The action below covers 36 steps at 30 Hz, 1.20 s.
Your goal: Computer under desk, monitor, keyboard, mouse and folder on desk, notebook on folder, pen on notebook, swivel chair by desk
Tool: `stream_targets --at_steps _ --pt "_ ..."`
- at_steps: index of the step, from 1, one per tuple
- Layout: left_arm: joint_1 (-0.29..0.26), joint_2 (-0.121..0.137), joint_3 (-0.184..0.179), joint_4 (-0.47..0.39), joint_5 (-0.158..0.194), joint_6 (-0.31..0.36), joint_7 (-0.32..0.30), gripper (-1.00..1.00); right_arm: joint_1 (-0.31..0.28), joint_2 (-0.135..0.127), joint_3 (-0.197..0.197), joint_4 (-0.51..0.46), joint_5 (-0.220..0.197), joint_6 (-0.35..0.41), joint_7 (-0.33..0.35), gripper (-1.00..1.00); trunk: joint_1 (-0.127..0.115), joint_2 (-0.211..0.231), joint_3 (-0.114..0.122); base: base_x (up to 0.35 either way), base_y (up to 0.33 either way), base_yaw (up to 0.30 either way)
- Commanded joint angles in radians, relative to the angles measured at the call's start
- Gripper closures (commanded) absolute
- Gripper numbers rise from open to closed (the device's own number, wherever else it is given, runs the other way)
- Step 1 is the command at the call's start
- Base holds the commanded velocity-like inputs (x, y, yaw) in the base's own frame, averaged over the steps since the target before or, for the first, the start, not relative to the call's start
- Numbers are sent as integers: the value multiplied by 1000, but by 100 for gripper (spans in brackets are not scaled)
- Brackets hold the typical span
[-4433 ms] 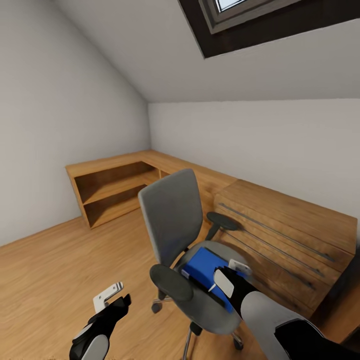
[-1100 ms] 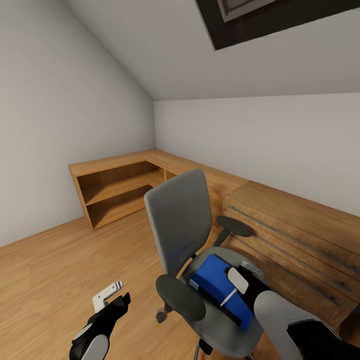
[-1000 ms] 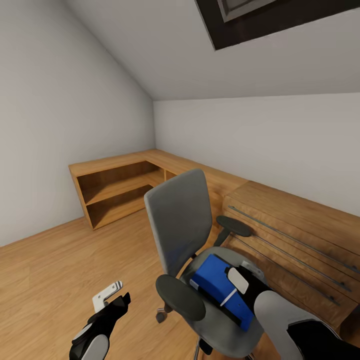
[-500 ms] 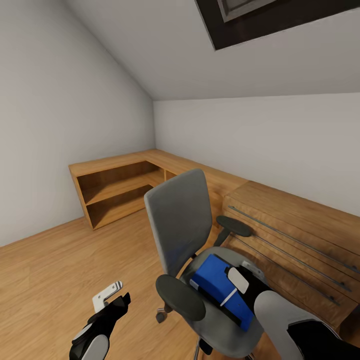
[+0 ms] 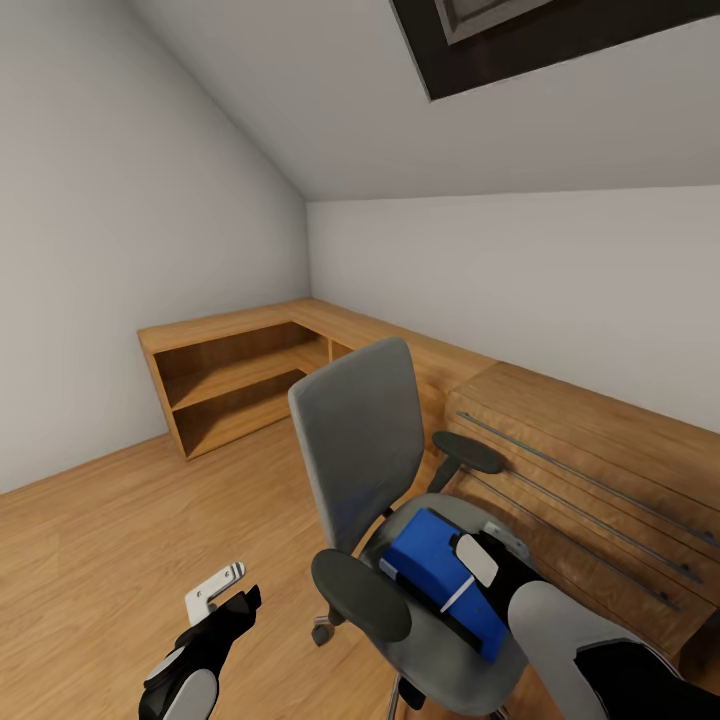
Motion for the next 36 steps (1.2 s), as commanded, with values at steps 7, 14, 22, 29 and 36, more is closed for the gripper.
stream_targets --at_steps 7,14,22,29,36 --pt "-1 1 -2 -1 4 3 7 -100 0 0 10 -2 -4 9 -9 -100 0 -1 -1 0 0 0" --pt "-1 1 -2 -1 4 3 6 -100 0 1 12 0 -4 12 -14 -100 0 -1 -1 0 0 0" --pt "-1 1 -3 -1 5 3 7 -100 0 4 14 4 -3 15 -42 -100 0 -1 -1 0 0 0" --pt "-1 1 -2 -1 4 3 7 -100 0 5 15 5 -2 15 -46 -100 0 -1 -1 0 0 0" --pt "-1 1 -2 -1 4 3 7 -100 0 6 16 6 -2 16 -47 -100 0 -1 -1 0 0 0"
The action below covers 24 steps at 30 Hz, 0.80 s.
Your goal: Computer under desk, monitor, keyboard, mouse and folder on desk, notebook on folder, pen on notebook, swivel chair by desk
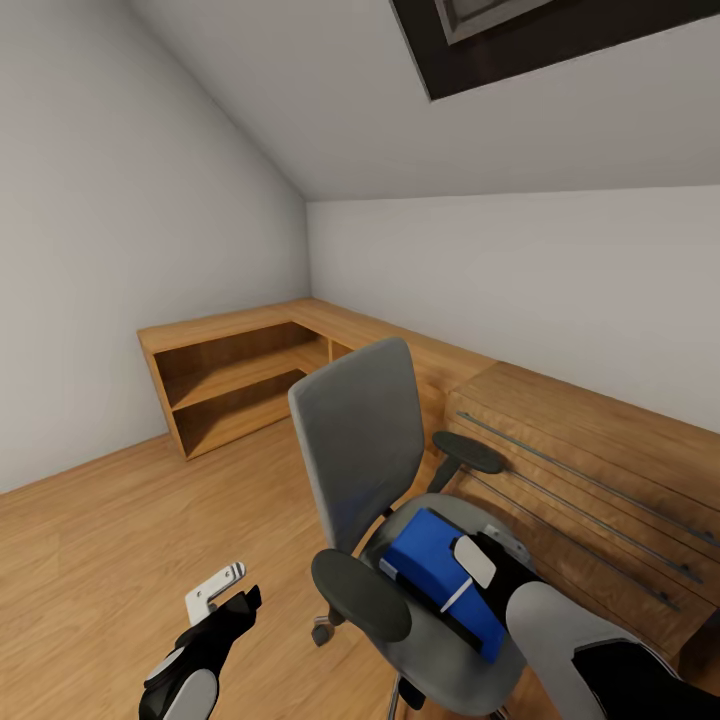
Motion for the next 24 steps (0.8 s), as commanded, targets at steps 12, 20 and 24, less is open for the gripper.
stream_targets --at_steps 12,20,24 --pt "-1 1 -1 -1 4 3 6 -100 0 0 10 -2 -3 9 -7 -100 19 -36 -17 0 0 0" --pt "-1 1 -1 -1 5 3 6 -100 0 0 10 -2 -3 8 -7 -100 19 -36 -17 0 0 0" --pt "-1 1 -1 -1 6 3 6 -100 0 0 10 -2 -3 8 -7 -100 23 -43 -20 0 0 0"
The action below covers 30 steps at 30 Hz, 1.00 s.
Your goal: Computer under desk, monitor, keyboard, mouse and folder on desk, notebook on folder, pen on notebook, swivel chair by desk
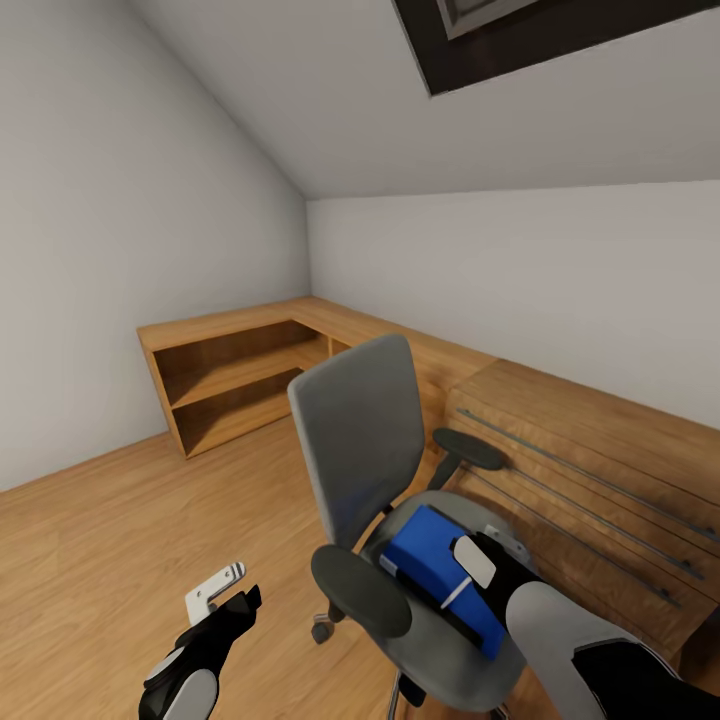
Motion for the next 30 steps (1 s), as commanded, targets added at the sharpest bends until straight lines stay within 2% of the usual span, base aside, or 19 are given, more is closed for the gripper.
stream_targets --at_steps 1,4,18,23,30 --pt "-1 1 -2 -1 4 3 7 -100 0 -1 8 -2 -3 9 -7 -100 4 -8 -4 0 0 0" --pt "-1 1 -2 -1 4 3 7 -100 -1 -1 9 -2 -3 9 -7 -100 15 -29 -14 0 0 0" --pt "-1 1 -2 -1 4 3 8 -100 0 -1 9 -2 -2 9 -7 -100 15 -29 -14 0 0 0" --pt "-1 1 -2 -1 4 3 8 -100 0 -1 9 -2 -1 9 -8 -100 35 -64 -29 0 0 0" --pt "-1 1 -2 -1 4 3 8 -100 0 -1 10 -2 -1 8 -8 -100 35 -64 -29 0 0 0"
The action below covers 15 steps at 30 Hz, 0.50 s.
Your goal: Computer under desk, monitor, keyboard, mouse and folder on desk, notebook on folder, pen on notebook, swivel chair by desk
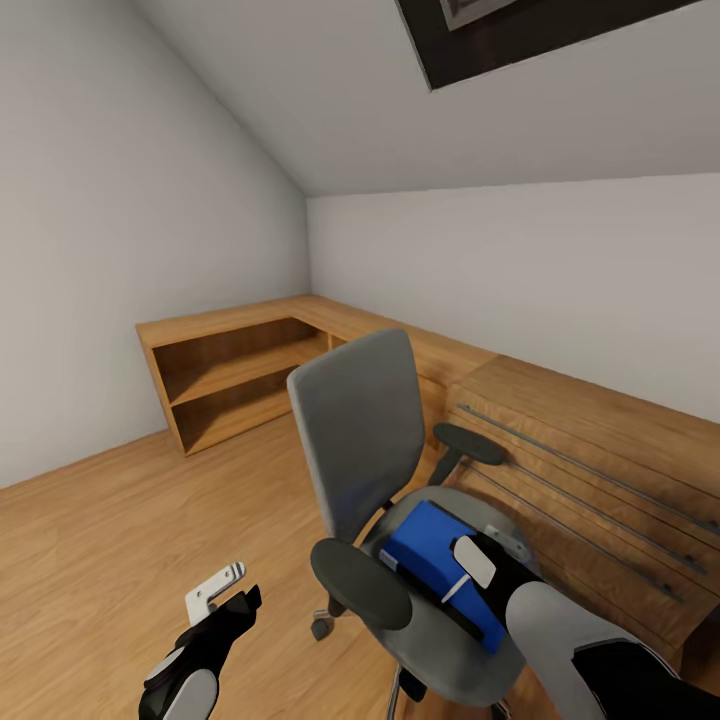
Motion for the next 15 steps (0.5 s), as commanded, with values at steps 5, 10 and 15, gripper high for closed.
stream_targets --at_steps 5,10,15 --pt "-1 1 -2 -1 4 3 7 -100 0 -1 9 -2 -3 9 -8 -100 0 -1 -1 0 0 0" --pt "-1 1 -2 -1 4 3 7 -100 0 -1 9 -2 -3 9 -9 -100 4 -8 -4 0 0 0" --pt "-1 1 -2 -1 4 3 7 -100 0 -1 9 -2 -3 9 -9 -100 19 -36 -17 0 0 0"
